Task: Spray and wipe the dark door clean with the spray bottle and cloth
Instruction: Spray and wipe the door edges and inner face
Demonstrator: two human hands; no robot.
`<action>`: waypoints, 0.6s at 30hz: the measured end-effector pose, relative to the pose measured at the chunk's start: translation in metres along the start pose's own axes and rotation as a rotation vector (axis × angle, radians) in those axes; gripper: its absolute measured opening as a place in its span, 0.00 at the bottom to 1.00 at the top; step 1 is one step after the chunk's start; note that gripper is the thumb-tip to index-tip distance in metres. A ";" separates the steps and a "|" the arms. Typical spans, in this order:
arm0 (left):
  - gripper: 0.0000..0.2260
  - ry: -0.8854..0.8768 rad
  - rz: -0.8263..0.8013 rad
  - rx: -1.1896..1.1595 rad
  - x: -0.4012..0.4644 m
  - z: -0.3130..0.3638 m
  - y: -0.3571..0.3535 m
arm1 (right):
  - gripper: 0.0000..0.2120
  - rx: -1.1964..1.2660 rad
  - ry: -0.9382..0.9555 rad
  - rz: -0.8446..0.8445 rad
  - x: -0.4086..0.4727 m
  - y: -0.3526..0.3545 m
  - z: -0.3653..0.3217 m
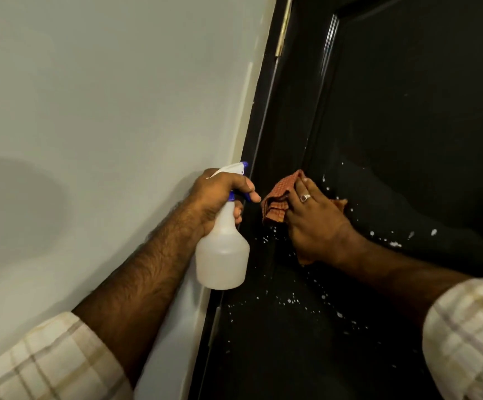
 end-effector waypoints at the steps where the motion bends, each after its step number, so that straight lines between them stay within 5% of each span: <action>1: 0.10 -0.005 -0.008 0.007 0.000 0.002 0.000 | 0.32 -0.028 0.000 0.014 0.007 0.005 0.015; 8: 0.10 0.000 -0.031 -0.002 0.010 0.009 -0.022 | 0.33 -0.130 -0.341 0.230 0.070 0.034 0.138; 18: 0.06 0.029 -0.198 -0.053 -0.015 -0.043 -0.031 | 0.30 0.013 -0.146 0.131 -0.067 0.010 0.000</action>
Point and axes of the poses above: each hand's wrist, its own x-axis towards the middle knuckle, its own y-axis out of the back of the hand, z = x × y, the point moved 2 cm from there along x, towards the middle knuckle, and after that the axes turned 13 degrees about z, right-handed, at the moved point
